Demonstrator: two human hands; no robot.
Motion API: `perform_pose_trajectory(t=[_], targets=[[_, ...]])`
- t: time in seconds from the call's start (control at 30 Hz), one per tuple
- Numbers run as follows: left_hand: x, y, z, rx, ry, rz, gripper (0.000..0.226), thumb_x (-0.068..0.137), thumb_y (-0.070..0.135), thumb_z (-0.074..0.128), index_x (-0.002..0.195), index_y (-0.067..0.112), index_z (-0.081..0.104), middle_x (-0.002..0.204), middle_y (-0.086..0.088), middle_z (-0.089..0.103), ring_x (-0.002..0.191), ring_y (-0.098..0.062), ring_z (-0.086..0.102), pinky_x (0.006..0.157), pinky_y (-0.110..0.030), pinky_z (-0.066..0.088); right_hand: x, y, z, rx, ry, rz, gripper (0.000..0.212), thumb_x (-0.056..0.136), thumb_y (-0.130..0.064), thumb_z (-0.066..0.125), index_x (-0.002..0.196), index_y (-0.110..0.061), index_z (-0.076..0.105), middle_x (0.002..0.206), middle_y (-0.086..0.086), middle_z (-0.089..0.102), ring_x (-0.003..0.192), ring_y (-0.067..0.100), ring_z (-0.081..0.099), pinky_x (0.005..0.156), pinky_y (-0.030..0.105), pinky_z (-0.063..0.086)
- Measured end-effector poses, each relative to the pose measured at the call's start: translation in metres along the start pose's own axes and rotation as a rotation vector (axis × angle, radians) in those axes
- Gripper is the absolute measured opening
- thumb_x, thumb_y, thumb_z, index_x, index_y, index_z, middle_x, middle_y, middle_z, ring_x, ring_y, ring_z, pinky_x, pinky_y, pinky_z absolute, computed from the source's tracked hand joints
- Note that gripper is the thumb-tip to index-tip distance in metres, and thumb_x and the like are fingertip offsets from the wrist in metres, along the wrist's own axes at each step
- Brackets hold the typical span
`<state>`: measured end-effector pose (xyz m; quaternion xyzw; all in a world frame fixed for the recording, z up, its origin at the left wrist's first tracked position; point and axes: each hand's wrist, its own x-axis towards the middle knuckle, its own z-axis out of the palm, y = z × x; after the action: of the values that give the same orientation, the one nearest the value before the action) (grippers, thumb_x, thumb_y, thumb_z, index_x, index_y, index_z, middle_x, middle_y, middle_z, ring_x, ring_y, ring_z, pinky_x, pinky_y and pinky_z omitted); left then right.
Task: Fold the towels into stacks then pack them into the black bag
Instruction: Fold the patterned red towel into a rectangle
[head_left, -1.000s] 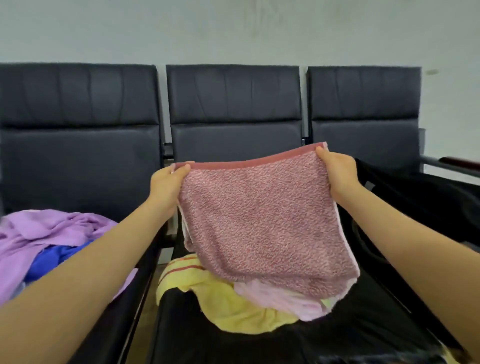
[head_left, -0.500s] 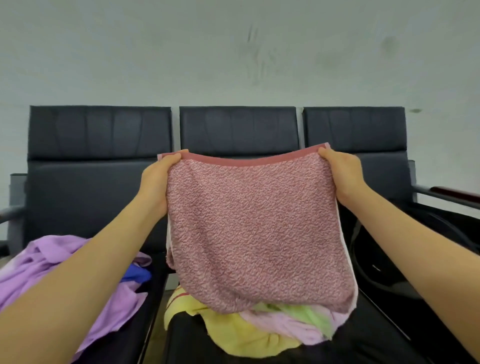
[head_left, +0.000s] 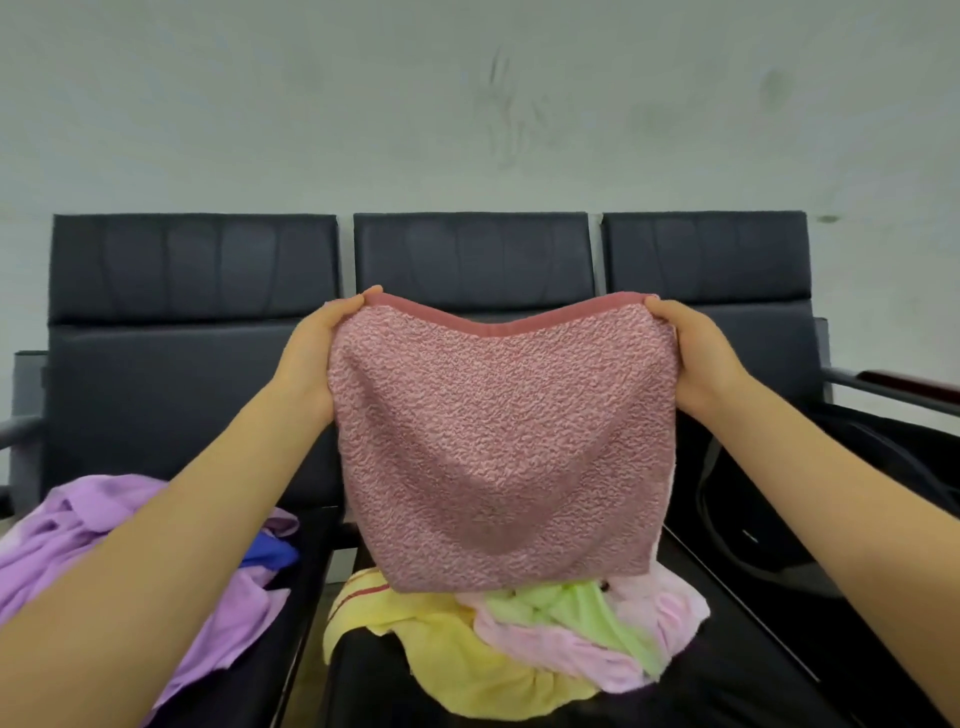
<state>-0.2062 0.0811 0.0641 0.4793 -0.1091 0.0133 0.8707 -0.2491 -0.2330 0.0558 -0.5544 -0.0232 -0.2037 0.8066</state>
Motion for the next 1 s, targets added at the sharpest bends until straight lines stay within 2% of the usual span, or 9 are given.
perform_pose_trajectory(t=[0.1,0.27,0.33,0.43,0.5,0.6,0.73,0.83,1.0], targets=[[0.01,0.001,-0.001,0.002,0.071,-0.117,0.014,0.091,0.021,0.061,0.084,0.014,0.07,0.077,0.001,0.066,0.067,-0.011,0.062,0.051,-0.021,0.055,0.008,-0.002,-0.005,-0.006,-0.045,0.08,0.017,0.095,-0.018,0.052,0.094,-0.01,0.067,0.076,0.003,0.067,0.066,0.015,0.063,0.066,0.029,0.051],[0.03,-0.031,-0.028,0.12,0.086,-0.249,0.013,0.094,0.013,0.055,0.098,0.01,0.067,0.071,-0.002,0.067,0.05,-0.01,0.062,0.045,-0.019,0.052,0.03,0.031,-0.03,-0.053,0.004,0.219,0.02,0.098,-0.012,0.044,0.098,-0.004,0.063,0.067,0.005,0.066,0.055,0.014,0.063,0.056,0.022,0.053],[0.039,-0.057,-0.046,0.221,0.063,-0.326,0.021,0.096,0.011,0.05,0.108,0.012,0.067,0.082,-0.004,0.068,0.06,-0.013,0.061,0.049,-0.02,0.052,0.036,0.061,-0.044,-0.124,0.055,0.286,0.021,0.098,-0.013,0.042,0.095,-0.005,0.062,0.062,0.005,0.068,0.051,0.015,0.064,0.049,0.02,0.052],[0.05,-0.105,-0.072,0.468,0.052,-0.389,0.032,0.093,0.003,0.046,0.119,0.008,0.064,0.1,-0.011,0.067,0.082,-0.02,0.063,0.065,-0.027,0.052,0.041,0.118,-0.068,-0.326,0.162,0.357,0.026,0.087,-0.01,0.06,0.108,0.004,0.065,0.088,0.014,0.071,0.072,0.025,0.07,0.064,0.03,0.057],[0.052,-0.138,-0.083,0.688,0.086,-0.352,0.035,0.09,-0.004,0.046,0.115,0.006,0.068,0.11,-0.011,0.067,0.094,-0.022,0.061,0.076,-0.027,0.05,0.039,0.156,-0.08,-0.474,0.23,0.367,0.028,0.081,-0.008,0.068,0.104,0.008,0.065,0.095,0.018,0.067,0.081,0.028,0.065,0.073,0.034,0.054],[0.056,-0.177,-0.093,1.002,0.084,-0.172,0.035,0.089,-0.009,0.047,0.108,0.007,0.071,0.111,-0.005,0.067,0.1,-0.015,0.058,0.083,-0.02,0.043,0.037,0.195,-0.084,-0.704,0.239,0.341,0.01,0.083,-0.012,0.066,0.076,-0.007,0.062,0.075,0.01,0.057,0.067,0.02,0.053,0.065,0.031,0.041],[0.078,-0.208,-0.108,1.133,0.128,-0.016,0.032,0.088,-0.004,0.049,0.105,0.01,0.072,0.111,-0.007,0.068,0.093,-0.015,0.057,0.064,-0.009,0.043,0.054,0.228,-0.096,-0.753,0.346,0.274,0.02,0.086,-0.014,0.062,0.068,-0.006,0.063,0.063,0.003,0.052,0.07,0.023,0.052,0.068,0.032,0.04],[0.09,-0.225,-0.117,1.191,0.162,-0.03,0.034,0.09,0.0,0.051,0.117,0.013,0.066,0.116,-0.006,0.061,0.093,-0.015,0.053,0.073,-0.02,0.041,0.062,0.248,-0.106,-0.774,0.398,0.254,0.018,0.087,-0.013,0.059,0.089,-0.001,0.072,0.072,0.006,0.059,0.077,0.024,0.056,0.07,0.03,0.042],[0.086,-0.256,-0.138,1.264,0.127,-0.178,0.047,0.09,0.013,0.059,0.136,0.013,0.048,0.129,-0.012,0.056,0.11,-0.028,0.056,0.085,-0.027,0.041,0.061,0.276,-0.112,-0.995,0.239,0.328,0.018,0.089,-0.021,0.059,0.102,-0.012,0.067,0.107,0.009,0.068,0.101,0.028,0.061,0.086,0.031,0.045]])
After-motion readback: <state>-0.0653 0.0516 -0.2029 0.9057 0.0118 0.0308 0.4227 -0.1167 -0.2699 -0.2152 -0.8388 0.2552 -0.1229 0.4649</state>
